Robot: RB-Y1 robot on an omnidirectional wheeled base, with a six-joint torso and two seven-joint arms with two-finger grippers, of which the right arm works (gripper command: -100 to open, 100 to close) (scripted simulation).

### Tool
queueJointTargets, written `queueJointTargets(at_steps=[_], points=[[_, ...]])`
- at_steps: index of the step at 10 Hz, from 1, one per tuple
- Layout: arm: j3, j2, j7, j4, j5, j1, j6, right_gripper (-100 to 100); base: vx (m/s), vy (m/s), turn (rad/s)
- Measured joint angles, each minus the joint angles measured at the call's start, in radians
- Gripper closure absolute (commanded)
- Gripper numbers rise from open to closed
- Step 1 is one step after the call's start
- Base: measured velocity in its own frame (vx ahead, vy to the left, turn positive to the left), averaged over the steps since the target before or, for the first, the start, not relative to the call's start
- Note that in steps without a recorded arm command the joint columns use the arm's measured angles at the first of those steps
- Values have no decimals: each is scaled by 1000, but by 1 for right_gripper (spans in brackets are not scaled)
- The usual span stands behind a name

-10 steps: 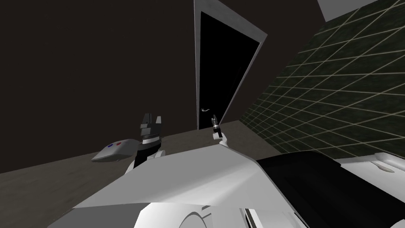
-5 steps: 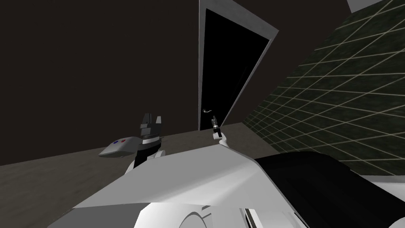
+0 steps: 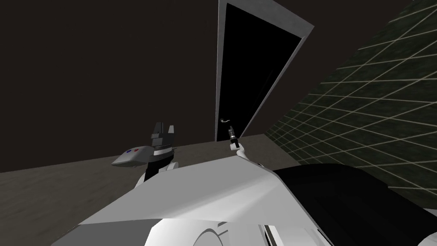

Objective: Pull the door open

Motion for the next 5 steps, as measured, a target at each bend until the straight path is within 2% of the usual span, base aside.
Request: queueJointTargets(at_steps=[1,5], points=[[-4,-3,2,31,0,-17,-3,-100,58,-26,-32],[-10,-11,5,108,2,-42,-13,-100,44,-20,71]])
